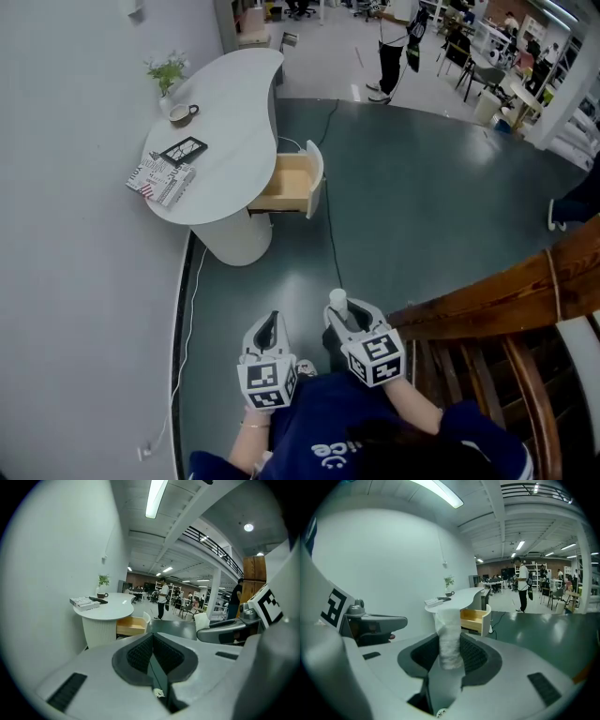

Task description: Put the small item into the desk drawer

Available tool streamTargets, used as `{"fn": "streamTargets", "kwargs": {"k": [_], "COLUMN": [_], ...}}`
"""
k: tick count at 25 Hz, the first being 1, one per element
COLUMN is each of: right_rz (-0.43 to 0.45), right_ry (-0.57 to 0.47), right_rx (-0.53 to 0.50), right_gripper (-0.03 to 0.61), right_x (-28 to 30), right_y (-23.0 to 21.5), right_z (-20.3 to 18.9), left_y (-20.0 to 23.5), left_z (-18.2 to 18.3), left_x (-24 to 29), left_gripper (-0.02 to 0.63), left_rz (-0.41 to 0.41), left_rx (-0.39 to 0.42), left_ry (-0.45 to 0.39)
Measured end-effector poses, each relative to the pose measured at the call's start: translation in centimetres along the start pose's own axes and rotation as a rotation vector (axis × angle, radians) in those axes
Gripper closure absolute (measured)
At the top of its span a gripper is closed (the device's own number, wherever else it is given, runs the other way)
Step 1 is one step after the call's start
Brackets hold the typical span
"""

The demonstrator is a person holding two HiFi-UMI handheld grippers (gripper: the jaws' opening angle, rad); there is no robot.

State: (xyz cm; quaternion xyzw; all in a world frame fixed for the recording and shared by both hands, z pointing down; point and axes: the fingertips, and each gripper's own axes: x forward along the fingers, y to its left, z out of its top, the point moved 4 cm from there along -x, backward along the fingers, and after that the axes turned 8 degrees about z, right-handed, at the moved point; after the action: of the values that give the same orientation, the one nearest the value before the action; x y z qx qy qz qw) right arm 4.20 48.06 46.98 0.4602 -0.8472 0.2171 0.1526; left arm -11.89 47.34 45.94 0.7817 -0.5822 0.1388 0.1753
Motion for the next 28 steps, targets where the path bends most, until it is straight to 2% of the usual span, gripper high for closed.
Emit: {"fn": "streamTargets", "kwargs": {"k": [5,14,18,23,28], "right_rz": [0.027,0.118,0.160,0.197,0.230], "right_ry": [-0.017,-0.004,0.011,0.009,0.018], "right_rx": [-0.017,-0.017,-0.020,-0.022,-0.028], "right_gripper": [0.433,0.433,0.433,0.433,0.433], "right_x": [2.4,9.2,11.1,13.4,14.9], "right_y": [-2.6,-9.8,-12.9,-16.8,-19.9], "right_z": [2.0,6.5,8.0,9.8,10.9], "left_y": [-0.1,-0.4,-1.6,-3.2,-4.8], "left_z": [0.9,3.9,5.2,6.3,7.6], "left_x": [2.8,10.7,14.2,18.3,21.1], "left_gripper": [0.609,0.609,0.609,0.609,0.609], "left_rz": [0.041,0.116,0.123,0.142,0.156], "left_rx": [-0.006,-0.017,-0.045,-0.019,-0.033], "left_ry": [-0.010,0.037,0.060,0.068,0.076]}}
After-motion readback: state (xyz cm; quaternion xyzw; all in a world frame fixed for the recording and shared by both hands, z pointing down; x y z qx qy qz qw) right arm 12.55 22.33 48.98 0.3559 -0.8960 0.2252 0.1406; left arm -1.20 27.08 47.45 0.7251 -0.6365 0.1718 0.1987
